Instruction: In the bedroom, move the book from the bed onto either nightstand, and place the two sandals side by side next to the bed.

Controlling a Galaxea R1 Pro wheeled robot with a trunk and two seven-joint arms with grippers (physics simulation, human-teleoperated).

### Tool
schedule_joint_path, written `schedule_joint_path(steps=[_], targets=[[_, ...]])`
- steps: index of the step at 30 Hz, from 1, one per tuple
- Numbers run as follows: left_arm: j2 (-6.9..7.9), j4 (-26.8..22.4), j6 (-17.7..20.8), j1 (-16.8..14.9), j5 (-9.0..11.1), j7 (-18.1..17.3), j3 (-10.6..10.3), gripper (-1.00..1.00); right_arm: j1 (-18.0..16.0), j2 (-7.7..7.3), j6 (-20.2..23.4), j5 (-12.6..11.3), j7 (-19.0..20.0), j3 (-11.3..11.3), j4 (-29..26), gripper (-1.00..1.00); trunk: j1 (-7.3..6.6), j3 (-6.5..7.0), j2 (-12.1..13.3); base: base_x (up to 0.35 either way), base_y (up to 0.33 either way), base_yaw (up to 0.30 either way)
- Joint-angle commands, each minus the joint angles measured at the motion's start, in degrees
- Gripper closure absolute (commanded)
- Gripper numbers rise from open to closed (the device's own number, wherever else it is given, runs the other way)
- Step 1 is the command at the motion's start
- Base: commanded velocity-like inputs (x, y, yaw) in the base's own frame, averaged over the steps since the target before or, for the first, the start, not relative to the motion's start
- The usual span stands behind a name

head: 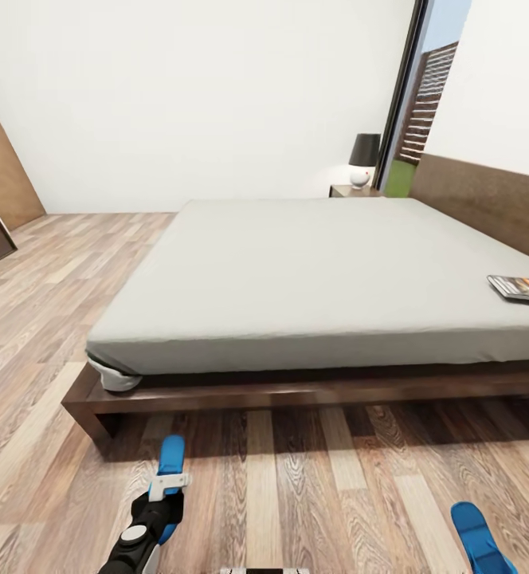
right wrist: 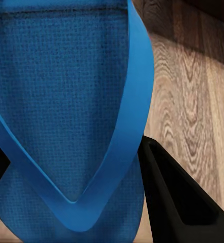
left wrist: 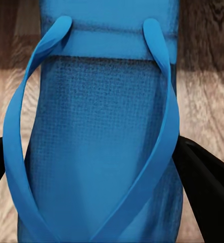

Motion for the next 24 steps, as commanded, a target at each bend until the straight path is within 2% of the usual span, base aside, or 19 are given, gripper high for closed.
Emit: schedule_joint_path(steps=[1,5,13,16,24], targets=[[0.03,-0.2,0.4,-0.1,0.2,0.4,-0.2,1.00,0.0,-0.04,-0.3,0.1,0.3,-0.4,0.0,1.00,0.01,-0.28,0.0,0.000,0.000,0.000],[0.01,-0.3,1.1,-0.3,0.3,0.5,-0.2,1.00,0.0,-0.05,-0.7,0.1,0.1,-0.4,-0.1,1.00,0.12,-1.16,-0.1,0.000,0.000,0.000],[-0.30,-2.9,6.1,-0.8,0.3,0.4,-0.2,1.00,0.0,0.16,-2.7,0.2,-2.6,-0.4,-0.1,1.00,0.32,-2.93,-0.2,0.000,0.000,0.000],[-0.86,-3.3,7.7,-1.5,0.3,0.4,-0.2,1.00,0.0,0.23,-2.9,0.2,-3.2,-0.3,-0.1,1.00,0.40,-3.60,-0.2,0.000,0.000,0.000],[-1.37,-3.4,8.5,-3.7,0.1,0.5,-0.2,1.00,0.0,0.26,-3.1,0.2,-3.4,-0.4,-0.1,1.00,0.61,-5.37,-0.3,0.000,0.000,0.000]])
